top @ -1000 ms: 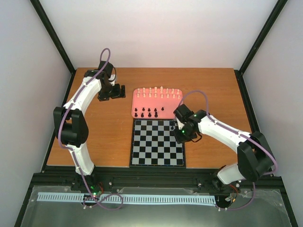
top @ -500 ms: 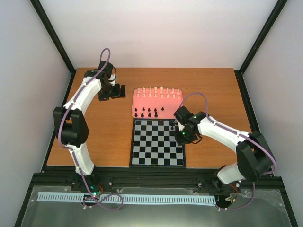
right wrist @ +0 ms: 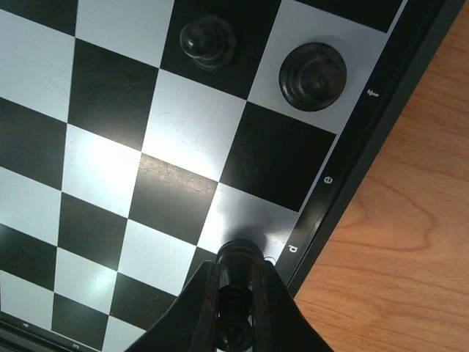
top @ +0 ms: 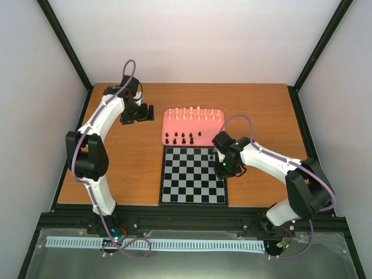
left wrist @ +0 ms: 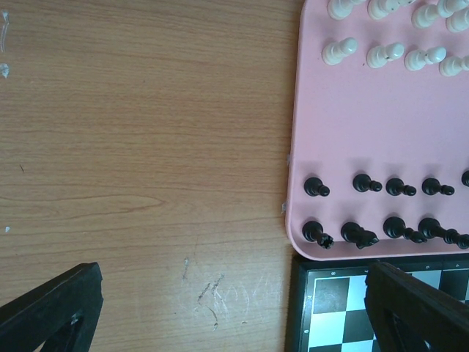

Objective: Set up the chess pieces on the board
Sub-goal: Place the chess piece on the chessboard.

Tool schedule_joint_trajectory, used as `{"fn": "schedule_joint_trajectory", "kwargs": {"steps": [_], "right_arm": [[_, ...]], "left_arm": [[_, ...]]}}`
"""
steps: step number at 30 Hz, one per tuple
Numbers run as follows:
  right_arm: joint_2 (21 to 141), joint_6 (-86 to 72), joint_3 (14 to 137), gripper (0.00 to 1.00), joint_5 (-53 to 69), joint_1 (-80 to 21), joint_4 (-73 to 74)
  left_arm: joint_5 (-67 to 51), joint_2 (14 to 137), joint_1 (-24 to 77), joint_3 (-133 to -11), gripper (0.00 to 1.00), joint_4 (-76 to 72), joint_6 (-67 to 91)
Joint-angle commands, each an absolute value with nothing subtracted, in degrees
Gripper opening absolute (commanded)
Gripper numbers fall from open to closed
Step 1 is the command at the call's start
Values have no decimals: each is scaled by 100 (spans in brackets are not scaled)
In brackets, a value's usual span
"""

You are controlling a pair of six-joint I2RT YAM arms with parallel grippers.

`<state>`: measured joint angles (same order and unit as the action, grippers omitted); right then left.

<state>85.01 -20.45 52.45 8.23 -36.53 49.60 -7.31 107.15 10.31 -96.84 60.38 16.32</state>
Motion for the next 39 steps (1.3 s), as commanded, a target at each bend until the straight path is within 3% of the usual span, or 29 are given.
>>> {"fn": "schedule_joint_trajectory", "kwargs": {"steps": [1, 21, 29, 39], "right_arm": [[8620, -2071, 5312, 4, 809, -3718, 4926], [8830, -1965, 5497, 6, 727, -3718, 4930], [8798, -1927, 5475, 13, 755, -3718, 4966], [8672, -1861, 5580, 51, 712, -3718, 5032]], "left_arm": [[-759, 10574, 1028, -9668, 100, 5960, 1680], [-700, 10556, 1027, -9650, 100, 5959, 1661], [-693, 10566, 1028, -9659, 100, 5968, 1670], [-695, 10573, 1028, -9676, 100, 5977, 1667]]}}
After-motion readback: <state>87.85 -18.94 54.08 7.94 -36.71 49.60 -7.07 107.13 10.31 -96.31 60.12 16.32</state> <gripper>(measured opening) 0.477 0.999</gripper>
